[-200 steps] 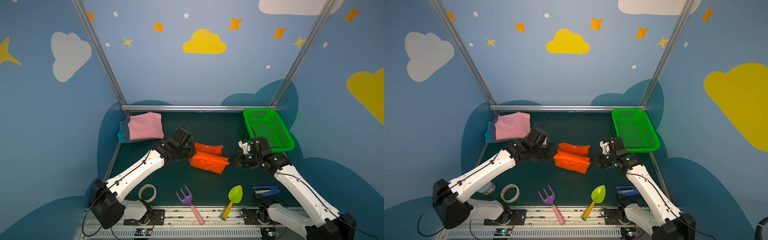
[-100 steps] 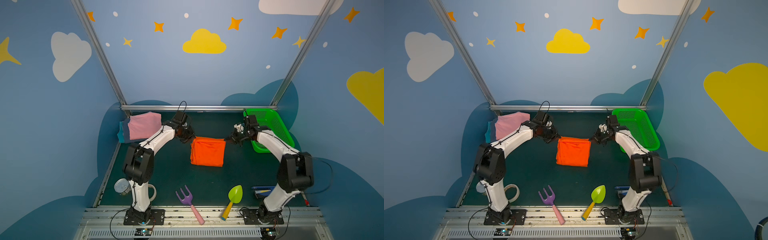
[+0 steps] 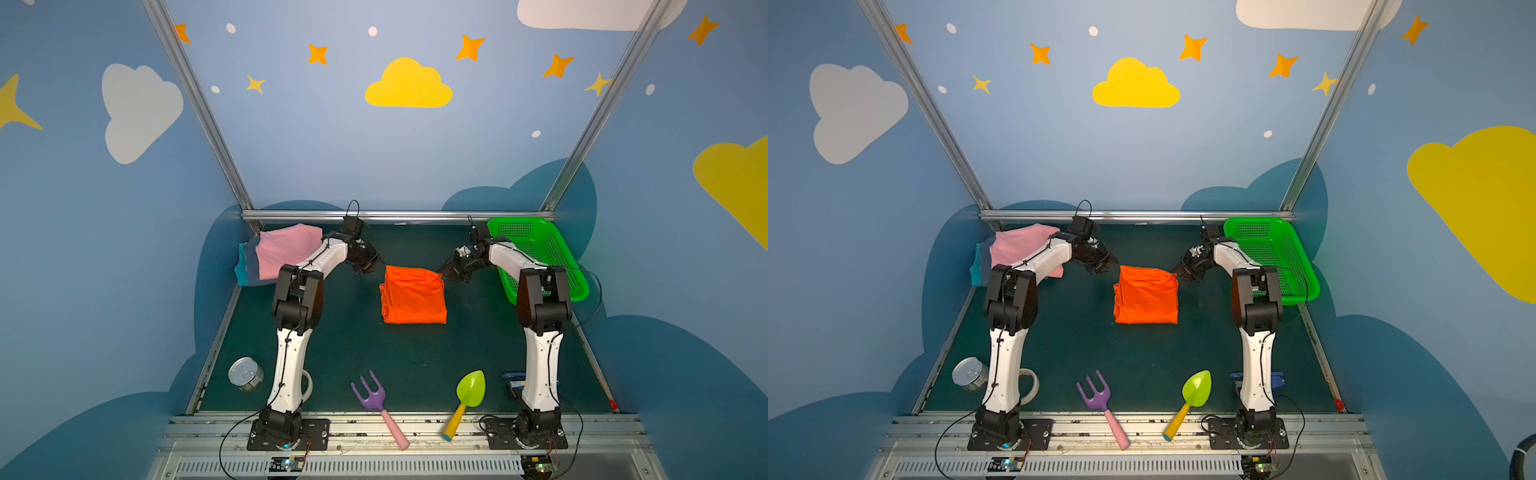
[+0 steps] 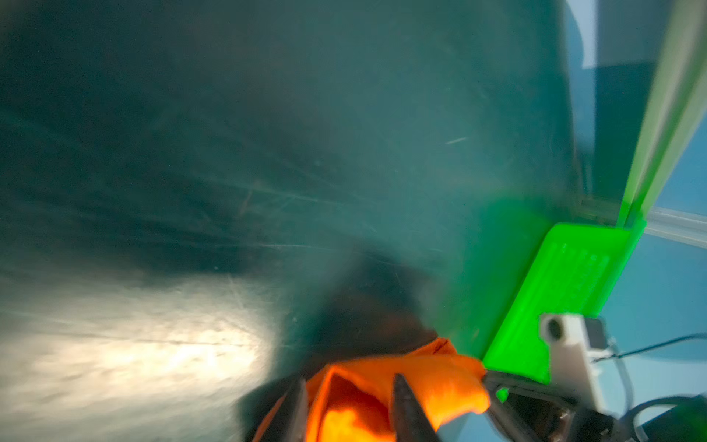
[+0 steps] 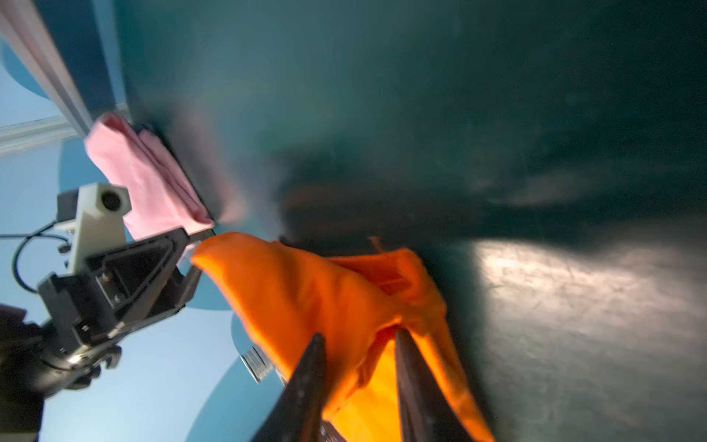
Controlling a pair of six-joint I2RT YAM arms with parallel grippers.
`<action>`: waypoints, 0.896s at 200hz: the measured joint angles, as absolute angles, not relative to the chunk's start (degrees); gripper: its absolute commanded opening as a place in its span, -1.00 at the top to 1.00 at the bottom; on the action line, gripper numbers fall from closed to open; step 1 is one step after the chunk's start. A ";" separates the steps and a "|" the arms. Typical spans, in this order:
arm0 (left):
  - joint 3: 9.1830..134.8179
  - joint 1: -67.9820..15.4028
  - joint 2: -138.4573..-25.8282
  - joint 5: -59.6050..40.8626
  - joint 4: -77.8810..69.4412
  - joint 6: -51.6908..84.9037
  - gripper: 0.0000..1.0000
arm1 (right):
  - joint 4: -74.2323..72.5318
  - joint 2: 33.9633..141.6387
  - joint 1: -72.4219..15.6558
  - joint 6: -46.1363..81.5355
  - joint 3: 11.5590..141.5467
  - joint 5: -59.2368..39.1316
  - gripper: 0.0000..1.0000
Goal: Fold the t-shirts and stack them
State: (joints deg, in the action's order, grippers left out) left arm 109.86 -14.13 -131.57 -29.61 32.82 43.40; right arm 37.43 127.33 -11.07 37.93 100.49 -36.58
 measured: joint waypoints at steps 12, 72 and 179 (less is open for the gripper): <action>109.78 -13.72 -129.80 -27.97 33.17 42.74 -0.07 | 37.58 125.73 -11.07 37.17 100.33 -34.37 0.22; 91.70 -18.13 -109.34 -20.64 31.77 40.66 0.53 | 37.50 104.79 -14.96 32.29 90.80 -19.31 0.56; 68.27 -32.10 -102.87 -11.20 29.91 40.86 0.03 | 42.15 123.33 -22.61 28.21 99.50 -19.09 0.79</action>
State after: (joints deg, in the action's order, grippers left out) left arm 68.27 -32.10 -102.87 -11.20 29.91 40.86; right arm 42.15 123.33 -22.61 28.21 99.50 -19.09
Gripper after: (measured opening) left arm 0.489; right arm 0.104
